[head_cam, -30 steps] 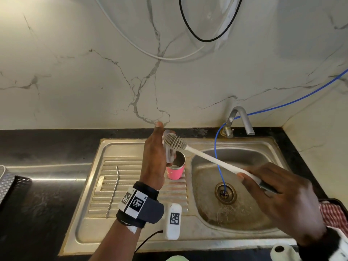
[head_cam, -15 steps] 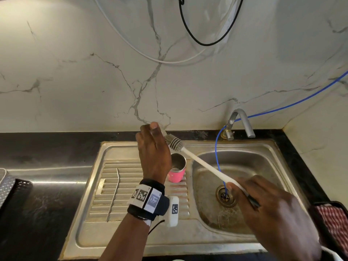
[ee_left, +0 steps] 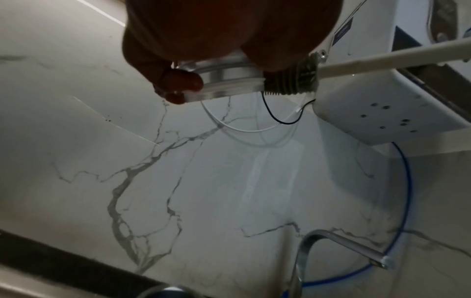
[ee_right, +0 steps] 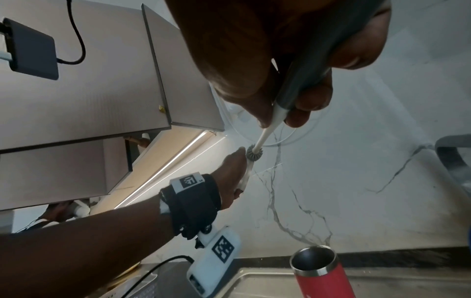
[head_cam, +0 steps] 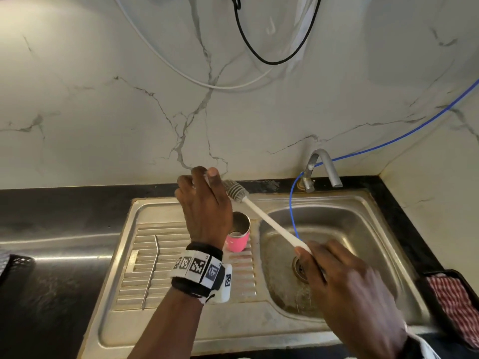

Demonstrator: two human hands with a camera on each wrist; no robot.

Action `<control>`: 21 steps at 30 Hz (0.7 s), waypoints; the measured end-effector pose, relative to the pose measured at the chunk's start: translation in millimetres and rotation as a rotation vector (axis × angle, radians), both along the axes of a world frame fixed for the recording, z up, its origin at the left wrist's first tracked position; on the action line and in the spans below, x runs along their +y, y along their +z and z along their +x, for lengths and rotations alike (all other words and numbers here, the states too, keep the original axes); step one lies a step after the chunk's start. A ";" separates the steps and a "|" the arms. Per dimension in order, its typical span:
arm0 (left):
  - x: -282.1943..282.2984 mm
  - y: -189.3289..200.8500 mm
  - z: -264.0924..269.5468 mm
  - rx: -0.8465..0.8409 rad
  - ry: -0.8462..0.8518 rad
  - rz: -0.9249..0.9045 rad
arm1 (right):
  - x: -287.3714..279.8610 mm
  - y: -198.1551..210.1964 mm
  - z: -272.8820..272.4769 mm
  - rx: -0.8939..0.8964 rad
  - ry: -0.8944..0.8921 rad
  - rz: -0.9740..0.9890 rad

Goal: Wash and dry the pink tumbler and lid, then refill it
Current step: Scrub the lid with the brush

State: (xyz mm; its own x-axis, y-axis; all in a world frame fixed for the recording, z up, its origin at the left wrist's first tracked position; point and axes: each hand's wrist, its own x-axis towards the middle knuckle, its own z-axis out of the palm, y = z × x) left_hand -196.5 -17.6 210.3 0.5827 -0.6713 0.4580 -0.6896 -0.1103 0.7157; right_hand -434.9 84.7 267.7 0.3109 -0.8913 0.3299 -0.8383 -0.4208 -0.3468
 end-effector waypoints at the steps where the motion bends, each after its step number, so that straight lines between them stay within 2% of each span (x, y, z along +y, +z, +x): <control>1: 0.9 0.3 -3.8 -0.020 -0.018 -0.005 | -2.6 -0.1 -0.1 -0.001 -0.004 0.001; 5: 10.1 -5.6 -29.4 -0.070 -0.110 0.009 | -21.3 -3.4 8.2 0.018 -0.015 -0.061; 11: -2.6 -9.4 -4.8 -0.036 -0.014 0.045 | -4.7 -4.3 0.7 0.037 0.011 0.004; 16: 6.0 -21.7 -28.7 -0.216 -0.102 0.174 | -23.6 -10.5 6.5 0.076 -0.006 -0.069; 21: -3.4 -18.9 -9.2 -0.055 -0.055 0.092 | -6.2 -12.8 1.3 0.050 0.011 -0.009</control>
